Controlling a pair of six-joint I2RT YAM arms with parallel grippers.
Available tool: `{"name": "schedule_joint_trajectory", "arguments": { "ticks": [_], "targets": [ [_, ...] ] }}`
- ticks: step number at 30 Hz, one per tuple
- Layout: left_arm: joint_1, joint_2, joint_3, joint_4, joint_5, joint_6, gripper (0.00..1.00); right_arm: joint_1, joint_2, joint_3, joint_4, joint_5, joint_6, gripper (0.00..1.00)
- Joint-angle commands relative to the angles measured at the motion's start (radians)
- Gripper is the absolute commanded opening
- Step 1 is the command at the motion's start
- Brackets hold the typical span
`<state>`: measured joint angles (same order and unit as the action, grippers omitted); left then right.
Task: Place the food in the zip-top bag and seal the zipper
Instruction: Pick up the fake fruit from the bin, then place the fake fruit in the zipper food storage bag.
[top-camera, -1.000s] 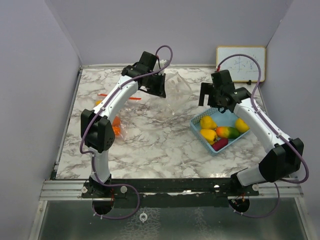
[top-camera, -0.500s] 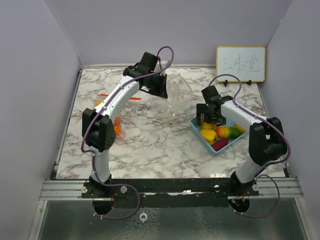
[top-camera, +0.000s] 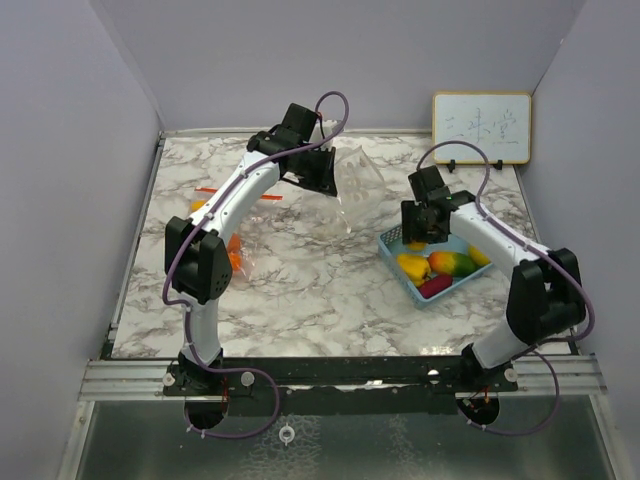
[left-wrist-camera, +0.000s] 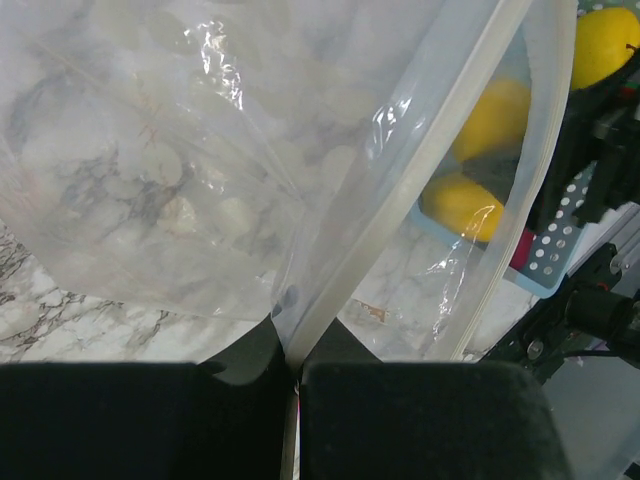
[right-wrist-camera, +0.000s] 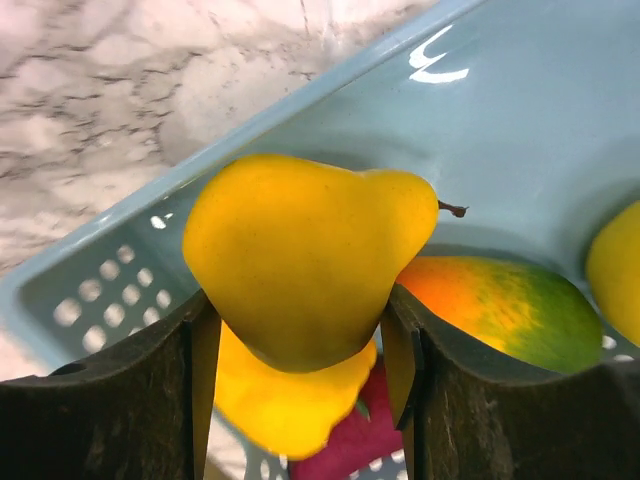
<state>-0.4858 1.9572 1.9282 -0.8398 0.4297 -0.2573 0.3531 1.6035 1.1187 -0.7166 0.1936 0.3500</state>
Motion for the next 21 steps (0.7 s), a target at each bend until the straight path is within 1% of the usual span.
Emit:
{"name": "schedule_joint_trajectory", "arguments": {
  "ticks": [1, 3, 5, 8, 10, 12, 14, 15, 18, 21],
  "targets": [
    [-0.005, 0.017, 0.039, 0.009, 0.021, -0.005, 0.0, -0.004, -0.156, 0.137, -0.069, -0.09, -0.081, 0.3],
    [-0.007, 0.019, 0.039, 0.01, 0.02, -0.005, 0.0, -0.004, -0.202, 0.205, -0.056, -0.19, -0.102, 0.3],
    [-0.007, 0.018, 0.04, 0.011, 0.021, -0.005, 0.0, -0.003, -0.239, 0.264, 0.0, -0.327, -0.117, 0.3],
    [-0.009, 0.022, 0.041, 0.012, 0.022, -0.008, 0.0, -0.004, -0.246, 0.337, 0.11, -0.624, -0.118, 0.3],
    [-0.011, 0.023, 0.042, 0.013, 0.023, -0.01, 0.0, -0.003, -0.238, 0.347, 0.225, -0.819, -0.065, 0.3],
    [-0.013, 0.023, 0.043, 0.012, 0.024, -0.011, 0.0, -0.002, -0.217, 0.328, 0.325, -0.975, -0.007, 0.3],
    [-0.014, 0.022, 0.047, 0.01, 0.025, -0.012, 0.0, -0.002, -0.199, 0.283, 0.398, -1.044, 0.042, 0.3],
    [-0.015, 0.019, 0.05, 0.009, 0.025, -0.012, 0.0, -0.002, -0.192, 0.259, 0.418, -1.048, 0.058, 0.29],
    [-0.015, 0.012, 0.049, 0.006, 0.021, -0.012, 0.0, -0.002, -0.173, 0.198, 0.449, -1.032, 0.079, 0.29],
    [-0.015, 0.003, 0.051, 0.004, 0.027, -0.015, 0.0, -0.002, -0.152, 0.176, 0.431, -0.968, 0.084, 0.31]
  ]
}}
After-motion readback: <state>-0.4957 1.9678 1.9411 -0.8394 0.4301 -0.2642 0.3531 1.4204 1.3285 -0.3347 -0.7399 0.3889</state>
